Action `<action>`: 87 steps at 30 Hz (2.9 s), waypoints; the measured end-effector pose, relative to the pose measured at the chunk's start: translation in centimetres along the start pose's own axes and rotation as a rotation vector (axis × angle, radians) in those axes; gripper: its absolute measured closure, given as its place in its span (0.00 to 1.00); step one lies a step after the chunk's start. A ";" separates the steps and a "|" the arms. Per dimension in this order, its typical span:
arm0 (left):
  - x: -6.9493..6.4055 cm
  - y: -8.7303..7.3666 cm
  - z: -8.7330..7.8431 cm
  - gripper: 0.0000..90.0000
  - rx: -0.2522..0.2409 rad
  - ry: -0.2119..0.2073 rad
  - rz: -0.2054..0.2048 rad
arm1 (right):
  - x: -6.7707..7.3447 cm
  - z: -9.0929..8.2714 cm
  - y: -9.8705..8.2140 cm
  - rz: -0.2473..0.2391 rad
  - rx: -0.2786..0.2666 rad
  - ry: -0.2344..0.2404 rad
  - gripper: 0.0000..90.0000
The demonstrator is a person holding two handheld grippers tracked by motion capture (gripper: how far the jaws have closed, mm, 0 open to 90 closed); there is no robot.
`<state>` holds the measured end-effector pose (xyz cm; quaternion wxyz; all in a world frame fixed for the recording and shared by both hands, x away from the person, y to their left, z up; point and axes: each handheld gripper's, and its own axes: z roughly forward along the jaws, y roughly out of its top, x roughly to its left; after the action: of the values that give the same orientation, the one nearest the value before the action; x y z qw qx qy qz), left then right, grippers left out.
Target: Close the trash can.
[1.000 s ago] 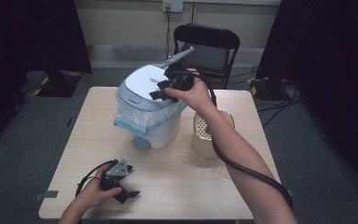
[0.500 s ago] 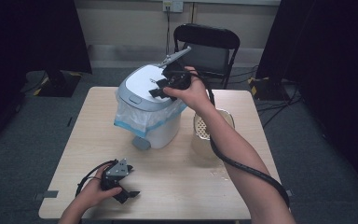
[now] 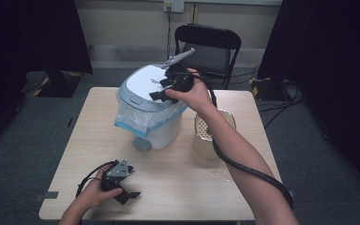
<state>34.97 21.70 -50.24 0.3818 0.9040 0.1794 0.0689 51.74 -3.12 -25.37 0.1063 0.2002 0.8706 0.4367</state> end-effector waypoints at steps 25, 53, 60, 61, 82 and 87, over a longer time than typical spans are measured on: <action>0.0 0.0 0.0 0.00 0.000 0.001 0.002 | 1.4 -4.3 -2.7 0.000 -0.046 0.031 0.16; 0.0 0.0 0.1 0.00 -0.004 0.001 -0.003 | 5.3 -4.0 -11.6 -0.025 0.033 0.089 0.16; 0.0 0.0 0.0 0.00 -0.004 0.002 -0.004 | 5.8 -3.2 -13.4 -0.013 0.039 0.100 0.16; 0.0 0.0 0.0 0.00 -0.004 0.002 -0.003 | 5.8 -3.1 -13.7 -0.012 0.037 0.103 0.16; 0.0 0.0 0.1 0.00 -0.005 0.001 -0.004 | 7.9 0.0 -18.5 -0.019 0.084 0.136 0.16; 0.0 0.0 0.1 0.00 -0.005 0.001 -0.004 | 8.6 0.8 -19.6 -0.030 0.101 0.140 0.16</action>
<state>34.94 21.67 -50.30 0.3839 0.9028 0.1811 0.0691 39.34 -9.30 -41.72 0.0417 0.1611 0.8998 0.4033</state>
